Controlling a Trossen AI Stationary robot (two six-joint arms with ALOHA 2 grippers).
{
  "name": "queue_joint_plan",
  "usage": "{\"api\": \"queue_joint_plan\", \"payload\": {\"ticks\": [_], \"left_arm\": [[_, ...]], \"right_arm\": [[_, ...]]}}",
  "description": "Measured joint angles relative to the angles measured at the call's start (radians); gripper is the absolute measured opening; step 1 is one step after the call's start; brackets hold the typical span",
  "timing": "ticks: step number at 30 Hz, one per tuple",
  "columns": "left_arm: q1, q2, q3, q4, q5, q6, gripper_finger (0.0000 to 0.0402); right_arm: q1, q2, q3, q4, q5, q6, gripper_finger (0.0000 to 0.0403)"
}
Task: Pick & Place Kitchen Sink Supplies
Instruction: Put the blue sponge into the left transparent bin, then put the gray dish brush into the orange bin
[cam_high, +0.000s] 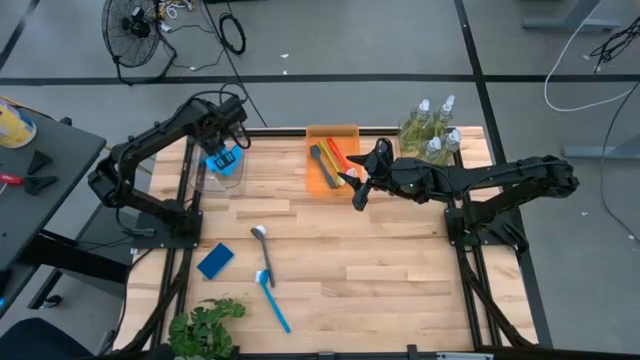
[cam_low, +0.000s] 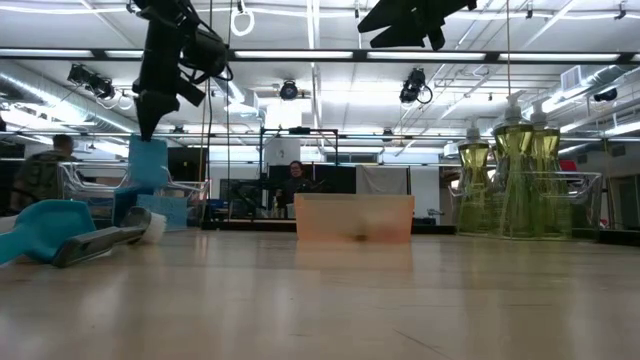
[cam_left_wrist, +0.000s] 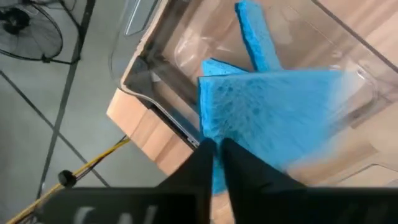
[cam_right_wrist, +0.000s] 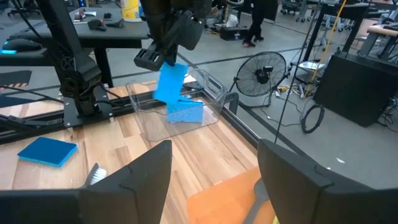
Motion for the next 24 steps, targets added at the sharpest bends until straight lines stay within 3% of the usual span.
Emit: {"api": "queue_joint_plan", "payload": {"ticks": [8, 12, 19, 24], "left_arm": [[0.004, 0.0, 0.0, -0.001, -0.037, -0.053, 0.018], [0.004, 0.0, 0.0, 0.0, -0.039, -0.053, 0.0229], [0.003, 0.0, 0.0, 0.0, -0.026, -0.054, 0.0253], [0.003, 0.0, 0.0, -0.003, 0.085, -0.118, 0.0248]], "right_arm": [[0.0, 0.0, 0.0, 0.0, 0.0, 0.0, 0.024], [0.0, 0.0, 0.0, 0.0, 0.0, 0.0, 0.024], [0.0, 0.0, 0.0, 0.0, 0.0, 0.0, 0.024], [0.0, 0.0, 0.0, 0.0, 0.0, 0.0, 0.024]]}}
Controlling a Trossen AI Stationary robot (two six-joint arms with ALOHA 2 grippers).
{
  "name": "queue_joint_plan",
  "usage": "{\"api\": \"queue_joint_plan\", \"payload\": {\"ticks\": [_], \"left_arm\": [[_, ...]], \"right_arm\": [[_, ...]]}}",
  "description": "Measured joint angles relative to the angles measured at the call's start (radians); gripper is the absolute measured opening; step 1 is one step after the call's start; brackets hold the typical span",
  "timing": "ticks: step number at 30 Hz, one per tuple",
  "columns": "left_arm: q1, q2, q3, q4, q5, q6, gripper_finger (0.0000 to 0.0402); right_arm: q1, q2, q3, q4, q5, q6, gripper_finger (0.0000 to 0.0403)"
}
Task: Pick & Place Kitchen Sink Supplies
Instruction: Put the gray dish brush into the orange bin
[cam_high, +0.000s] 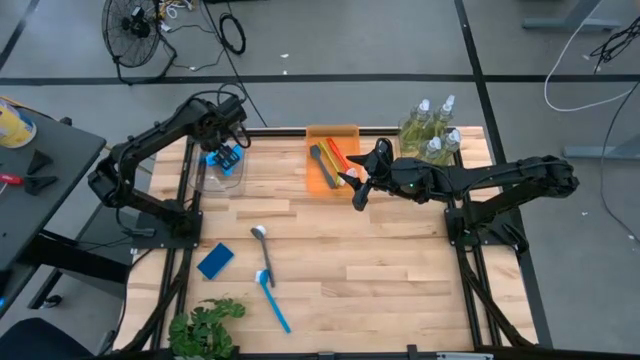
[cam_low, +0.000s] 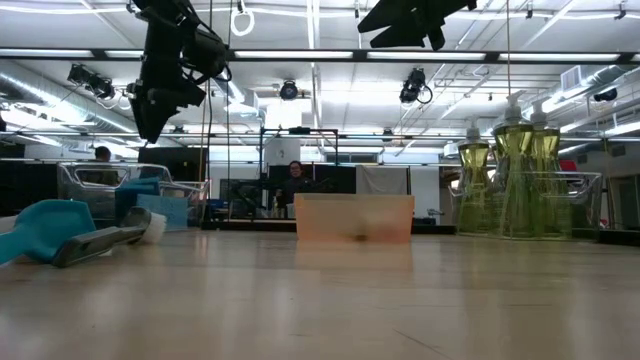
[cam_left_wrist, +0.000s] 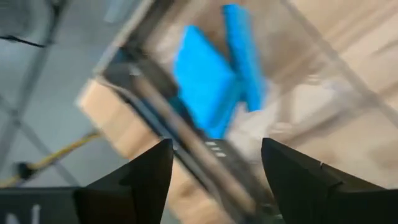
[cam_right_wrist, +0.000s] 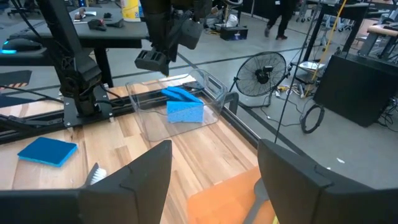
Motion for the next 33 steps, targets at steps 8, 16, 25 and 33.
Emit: {"api": "queue_joint_plan", "payload": {"ticks": [8, 16, 25, 33], "left_arm": [[-0.036, -0.048, 0.0, 0.003, 0.111, -0.051, 0.0236], [-0.146, -0.157, 0.0, 0.013, 0.202, -0.197, 0.0236], [-0.348, -0.215, 0.001, 0.162, 0.305, -0.136, 0.0236], [-0.525, -0.22, 0.0, 0.234, 0.402, 0.04, 0.0236]], "right_arm": [[0.0, 0.0, 0.0, -0.001, 0.0, 0.0, 0.024], [0.0, 0.0, 0.0, -0.011, 0.0, 0.0, 0.024], [0.0, 0.0, 0.0, -0.017, -0.011, 0.0, 0.024], [0.0, 0.0, 0.0, -0.017, -0.011, 0.0, 0.024]]}}
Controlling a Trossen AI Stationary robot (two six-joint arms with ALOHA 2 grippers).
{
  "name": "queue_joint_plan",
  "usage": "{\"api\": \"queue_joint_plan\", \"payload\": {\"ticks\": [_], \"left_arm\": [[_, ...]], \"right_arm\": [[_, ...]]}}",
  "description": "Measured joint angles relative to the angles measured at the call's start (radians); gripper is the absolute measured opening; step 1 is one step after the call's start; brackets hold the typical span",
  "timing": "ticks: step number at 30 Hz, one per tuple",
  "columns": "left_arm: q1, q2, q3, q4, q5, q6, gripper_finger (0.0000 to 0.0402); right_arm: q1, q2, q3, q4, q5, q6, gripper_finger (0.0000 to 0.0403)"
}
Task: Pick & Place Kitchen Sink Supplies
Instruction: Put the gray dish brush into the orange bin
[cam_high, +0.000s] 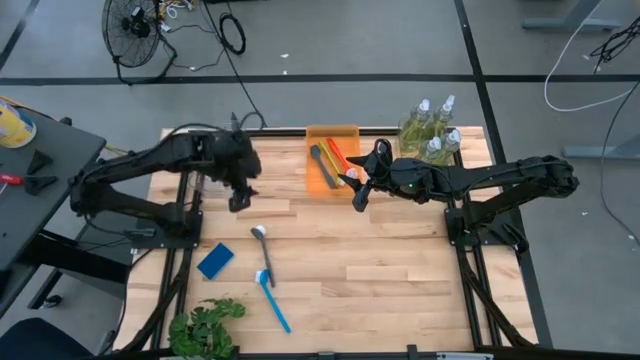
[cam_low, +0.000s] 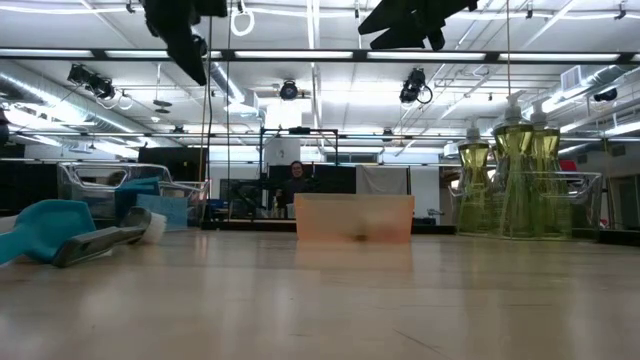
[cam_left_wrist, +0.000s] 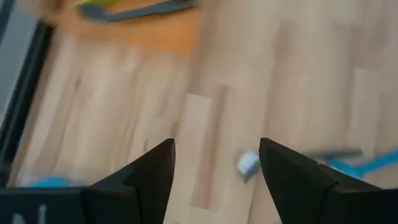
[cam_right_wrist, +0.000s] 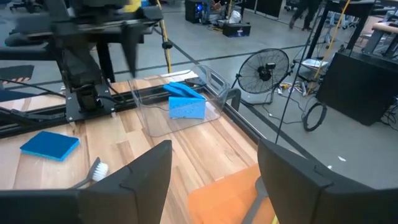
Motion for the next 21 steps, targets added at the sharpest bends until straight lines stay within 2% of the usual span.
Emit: {"api": "queue_joint_plan", "payload": {"ticks": [7, 14, 21], "left_arm": [[-0.121, 0.0, 0.0, 0.002, 0.02, 0.046, 0.0236], [-0.216, 0.0, 0.0, 0.003, 0.15, 0.241, 0.0236], [-0.293, 0.001, 0.0, 0.004, 0.17, 0.322, 0.0236]], "right_arm": [[0.0, 0.0, 0.0, 0.0, 0.0, 0.0, 0.024], [0.0, 0.0, 0.0, 0.0, 0.0, 0.0, 0.024], [0.0, 0.0, 0.0, 0.0, 0.0, 0.0, 0.024]]}}
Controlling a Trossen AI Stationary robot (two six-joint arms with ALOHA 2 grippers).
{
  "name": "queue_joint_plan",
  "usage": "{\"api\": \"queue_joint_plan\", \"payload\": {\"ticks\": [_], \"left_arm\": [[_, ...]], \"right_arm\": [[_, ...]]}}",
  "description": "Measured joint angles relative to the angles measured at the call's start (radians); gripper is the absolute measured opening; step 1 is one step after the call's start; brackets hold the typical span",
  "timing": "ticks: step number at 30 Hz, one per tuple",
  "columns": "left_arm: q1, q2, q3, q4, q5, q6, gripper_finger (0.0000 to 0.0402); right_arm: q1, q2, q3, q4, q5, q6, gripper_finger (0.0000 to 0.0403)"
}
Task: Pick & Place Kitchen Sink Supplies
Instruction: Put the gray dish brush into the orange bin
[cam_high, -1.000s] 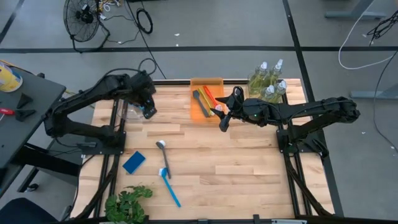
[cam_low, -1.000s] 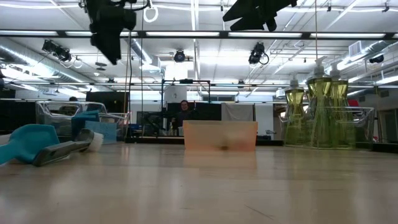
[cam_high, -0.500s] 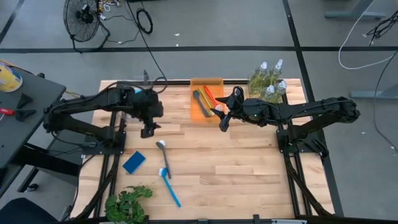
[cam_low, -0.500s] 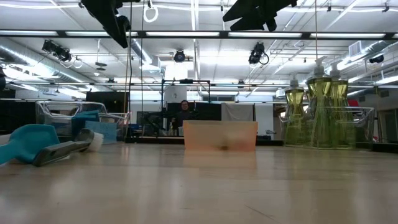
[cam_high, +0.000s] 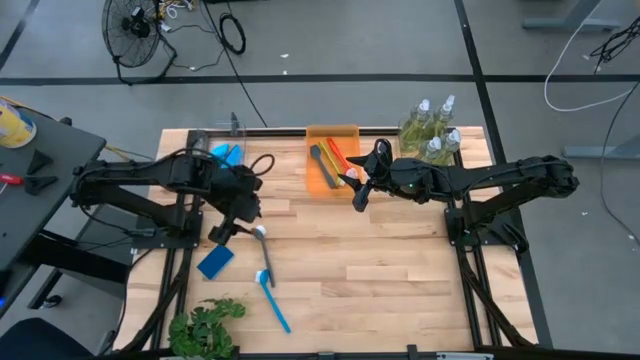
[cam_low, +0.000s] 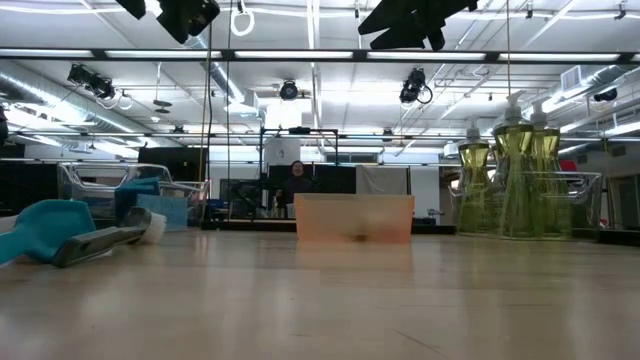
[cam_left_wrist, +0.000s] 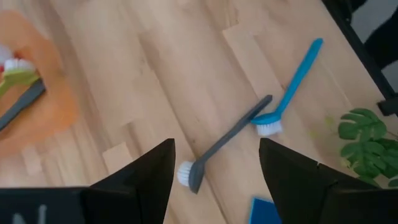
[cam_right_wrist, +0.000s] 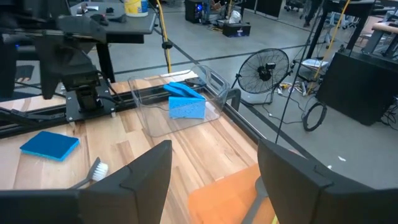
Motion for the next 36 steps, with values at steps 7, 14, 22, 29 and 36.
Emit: {"api": "queue_joint_plan", "payload": {"ticks": [7, 14, 22, 29, 36], "left_arm": [[-0.053, 0.079, 0.0, 0.004, 0.0, 0.003, 0.0236], [-0.102, 0.205, 0.0, 0.013, 0.004, 0.02, 0.0236], [-0.135, 0.328, 0.0, 0.008, 0.01, 0.16, 0.0236], [-0.137, 0.422, 0.0, 0.0, 0.002, 0.175, 0.0236], [-0.13, 0.463, -0.034, -0.02, 0.0, 0.169, 0.0236]], "right_arm": [[0.0, 0.0, 0.0, 0.0, 0.0, 0.0, 0.024], [0.0, 0.0, 0.0, -0.009, 0.0, 0.0, 0.024], [0.0, 0.0, 0.001, -0.02, -0.018, -0.001, 0.024], [0.0, 0.0, 0.001, -0.025, -0.034, -0.004, 0.024], [0.0, 0.0, 0.001, -0.028, -0.034, -0.004, 0.024]]}}
